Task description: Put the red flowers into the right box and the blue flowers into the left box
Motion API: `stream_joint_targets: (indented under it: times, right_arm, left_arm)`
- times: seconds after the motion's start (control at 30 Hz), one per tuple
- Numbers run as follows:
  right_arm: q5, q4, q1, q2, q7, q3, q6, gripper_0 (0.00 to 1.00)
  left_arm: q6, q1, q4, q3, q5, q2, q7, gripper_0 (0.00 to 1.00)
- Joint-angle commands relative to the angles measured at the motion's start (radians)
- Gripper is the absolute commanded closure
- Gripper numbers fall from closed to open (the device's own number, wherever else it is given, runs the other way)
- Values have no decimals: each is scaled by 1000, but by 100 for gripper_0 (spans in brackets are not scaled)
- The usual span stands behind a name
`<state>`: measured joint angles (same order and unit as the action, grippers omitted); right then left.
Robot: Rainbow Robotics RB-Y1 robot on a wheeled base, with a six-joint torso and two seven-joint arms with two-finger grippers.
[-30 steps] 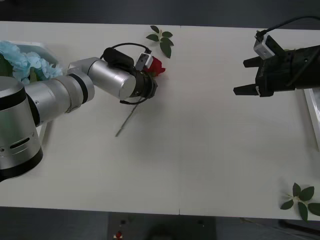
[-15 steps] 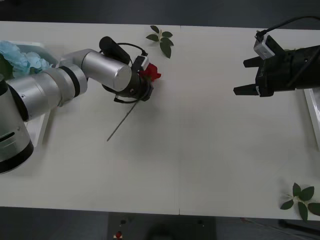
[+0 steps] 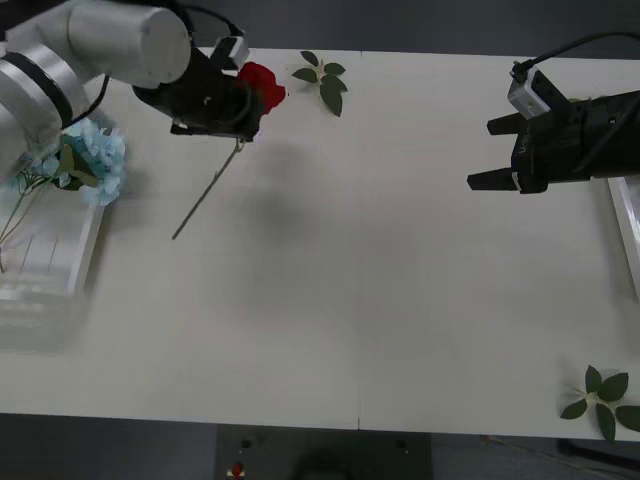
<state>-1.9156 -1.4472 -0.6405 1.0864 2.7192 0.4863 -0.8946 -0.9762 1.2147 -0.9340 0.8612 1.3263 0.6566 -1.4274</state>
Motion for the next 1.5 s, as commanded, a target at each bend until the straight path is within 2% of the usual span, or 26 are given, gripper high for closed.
stream_joint_targets:
  times: [0.03, 0.3, 0.47, 0.6, 0.7, 0.83, 0.9, 1.0, 1.13, 1.33, 1.5]
  right_arm:
    - [-6, -10, -15, 24, -14, -23, 19, 0]
    - [-103, -45, -42, 63, -14, -23, 31, 0]
    - [-223, -102, -67, 138, -14, -28, 31, 0]
    - [-299, -174, -68, 207, -14, -55, 31, 0]
    - [-399, -200, -68, 267, -14, -63, 31, 0]
    - [-525, -196, -59, 300, -14, -64, 8, 0]
    - [-546, -180, -48, 302, -24, -63, -21, 0]
    - [-562, -165, -19, 290, -87, -63, -50, 0]
    - [-591, -180, 67, 260, -191, -63, -69, 0]
    - [-545, -240, 185, 184, -352, -63, -29, 0]
    - [-430, -268, 193, 89, -498, -57, 40, 0]
  left_arm:
    - [-139, 54, -77, -146, -16, 104, -104, 100]
    - [-532, 43, -223, -418, 40, 222, -177, 100]
    - [-584, -55, -361, -613, 157, 253, -180, 100]
    - [-487, -215, -522, -758, 298, 258, -197, 100]
    - [-325, -370, -658, -844, 389, 244, -260, 100]
    - [-165, -512, -753, -889, 491, 204, -381, 100]
    - [-125, -551, -766, -909, 530, 176, -453, 100]
    - [-102, -570, -767, -929, 542, 133, -553, 100]
    - [-47, -593, -767, -933, 547, 54, -719, 100]
    - [-18, -604, -764, -907, 518, -43, -986, 100]
    - [28, -621, -764, -857, 516, -84, -1130, 100]
